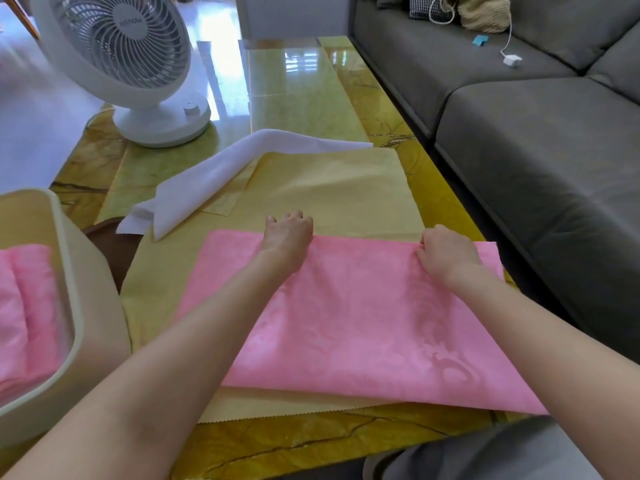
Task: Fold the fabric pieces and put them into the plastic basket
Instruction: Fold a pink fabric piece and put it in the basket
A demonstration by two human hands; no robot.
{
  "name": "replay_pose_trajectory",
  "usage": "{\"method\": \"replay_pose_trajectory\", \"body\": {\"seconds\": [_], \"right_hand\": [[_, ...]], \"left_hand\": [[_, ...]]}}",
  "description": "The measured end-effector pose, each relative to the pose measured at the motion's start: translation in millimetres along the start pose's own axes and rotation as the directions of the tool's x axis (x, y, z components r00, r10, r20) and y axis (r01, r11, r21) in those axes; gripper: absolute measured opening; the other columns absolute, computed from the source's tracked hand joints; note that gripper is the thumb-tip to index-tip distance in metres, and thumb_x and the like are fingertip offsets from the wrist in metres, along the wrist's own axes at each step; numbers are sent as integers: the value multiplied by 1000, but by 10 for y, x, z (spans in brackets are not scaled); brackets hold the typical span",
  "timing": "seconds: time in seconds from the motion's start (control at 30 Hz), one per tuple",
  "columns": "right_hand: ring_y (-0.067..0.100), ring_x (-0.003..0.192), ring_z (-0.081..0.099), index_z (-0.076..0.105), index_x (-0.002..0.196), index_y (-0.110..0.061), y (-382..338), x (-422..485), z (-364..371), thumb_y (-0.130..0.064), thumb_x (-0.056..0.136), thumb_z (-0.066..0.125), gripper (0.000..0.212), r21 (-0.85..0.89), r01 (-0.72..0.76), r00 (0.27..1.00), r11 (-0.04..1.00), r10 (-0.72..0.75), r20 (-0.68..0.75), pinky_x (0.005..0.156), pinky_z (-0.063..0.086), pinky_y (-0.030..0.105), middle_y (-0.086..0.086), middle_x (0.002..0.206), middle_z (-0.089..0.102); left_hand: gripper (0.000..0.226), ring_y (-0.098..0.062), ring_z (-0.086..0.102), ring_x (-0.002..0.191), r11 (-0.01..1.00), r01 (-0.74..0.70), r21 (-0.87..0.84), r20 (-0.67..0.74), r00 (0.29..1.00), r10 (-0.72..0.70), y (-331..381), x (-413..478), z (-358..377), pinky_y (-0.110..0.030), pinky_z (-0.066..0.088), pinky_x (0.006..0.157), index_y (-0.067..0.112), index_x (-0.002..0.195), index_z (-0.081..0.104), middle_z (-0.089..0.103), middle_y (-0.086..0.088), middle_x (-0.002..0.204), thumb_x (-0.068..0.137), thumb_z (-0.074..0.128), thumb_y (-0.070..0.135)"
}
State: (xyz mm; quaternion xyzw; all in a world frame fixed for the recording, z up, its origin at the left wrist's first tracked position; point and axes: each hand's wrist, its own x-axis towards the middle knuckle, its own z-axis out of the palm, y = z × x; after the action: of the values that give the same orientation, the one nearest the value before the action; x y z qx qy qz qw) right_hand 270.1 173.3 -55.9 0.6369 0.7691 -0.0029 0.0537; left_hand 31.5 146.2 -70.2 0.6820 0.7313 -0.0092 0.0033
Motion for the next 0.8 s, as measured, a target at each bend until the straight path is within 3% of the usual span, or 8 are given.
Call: {"method": "replay_pose_trajectory", "body": {"seconds": [0.17,0.27,0.4,0.57,0.67,0.8], "right_hand": [[29,117,49,41,127,-8,-61,-55,56,-12,90,45,38,-6,-19,998,1000,18,-62,100,36,38,11,125,50],[28,123,42,34,135,-9,-217,-205,40,-10,90,46,46,42,85,988,995,-79,-133,110,27,38,10,131,46],[23,123,42,37,136,-10,-669,-737,-44,-16,93,47,44,244,295,953,924,-267,-141,106,28,31,6,133,45],[20,123,40,34,137,-11,-974,-1392,51,-16,92,48,48,341,348,937,873,-339,-87,104,29,28,3,133,43],[23,121,42,38,135,-11,-967,-1648,229,-17,94,44,42,331,330,941,884,-337,-38,102,34,31,4,132,44],[29,91,65,65,98,-11,-917,-1907,383,-23,83,46,27,283,319,947,904,-298,-118,77,56,40,8,100,66]], "left_hand": [[34,-26,50,114,1000,-2,-32,-13,1000,1,19,-45,9,-40,37,96,14,122,49,51,-8,123,92,42,0],[41,-28,47,116,994,-47,-103,-15,999,45,118,-170,-48,-38,38,95,11,127,45,47,-10,127,88,41,-4],[35,-29,49,108,975,-124,-183,-99,989,107,371,-516,-159,-32,36,81,11,118,50,49,-10,117,87,44,-3],[21,-31,61,94,977,-131,-166,6,991,134,441,-1074,-204,-32,34,68,10,114,48,64,-9,106,95,40,9],[20,-29,58,98,982,-111,-151,91,988,126,350,-1391,-75,-36,41,72,11,115,45,61,-8,110,97,37,13],[21,-25,46,112,989,-141,-53,63,988,144,288,-1696,47,-35,38,86,12,115,46,50,-6,119,96,37,18]]}}
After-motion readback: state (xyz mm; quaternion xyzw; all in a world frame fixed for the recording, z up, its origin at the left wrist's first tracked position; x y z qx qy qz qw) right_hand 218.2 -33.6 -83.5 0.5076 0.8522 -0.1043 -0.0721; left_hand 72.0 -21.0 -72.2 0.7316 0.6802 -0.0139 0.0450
